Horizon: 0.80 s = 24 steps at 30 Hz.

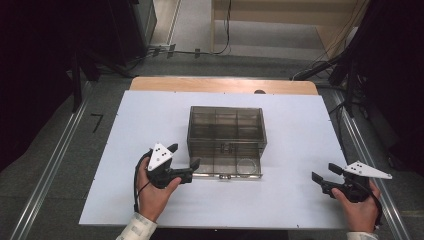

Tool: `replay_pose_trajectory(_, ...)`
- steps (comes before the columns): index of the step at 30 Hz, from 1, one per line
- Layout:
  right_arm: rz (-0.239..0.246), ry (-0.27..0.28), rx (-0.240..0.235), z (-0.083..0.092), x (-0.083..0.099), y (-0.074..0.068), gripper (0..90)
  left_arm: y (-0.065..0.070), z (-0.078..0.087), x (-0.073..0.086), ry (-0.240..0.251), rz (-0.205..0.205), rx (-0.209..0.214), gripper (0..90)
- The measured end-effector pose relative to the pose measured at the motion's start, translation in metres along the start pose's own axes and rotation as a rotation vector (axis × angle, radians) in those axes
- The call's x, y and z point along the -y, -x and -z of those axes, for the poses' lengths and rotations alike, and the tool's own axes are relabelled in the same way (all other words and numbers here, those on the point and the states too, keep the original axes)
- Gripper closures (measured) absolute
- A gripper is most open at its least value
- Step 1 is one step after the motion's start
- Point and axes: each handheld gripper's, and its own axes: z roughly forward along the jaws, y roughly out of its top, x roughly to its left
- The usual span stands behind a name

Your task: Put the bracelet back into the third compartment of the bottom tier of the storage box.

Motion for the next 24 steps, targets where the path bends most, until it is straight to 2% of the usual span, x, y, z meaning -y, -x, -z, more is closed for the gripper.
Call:
replay_pose_trajectory(11, 0.001, 0.003, -0.002, 0.001, 0.0, 0.0, 20.3, -0.008, 0.011, 0.011, -0.023, 0.003, -0.013, 9.9)
replay_pose_trajectory(18, -0.001, 0.002, 0.0, 0.002, 0.0, 0.001, 20.3, -0.013, 0.021, 0.013, -0.013, 0.015, -0.02, 9.8)
replay_pose_trajectory(24, 0.001, 0.001, 0.0, 0.002, 0.001, 0.001, 20.3, -0.022, 0.031, 0.017, -0.01, 0.022, -0.049, 9.4)
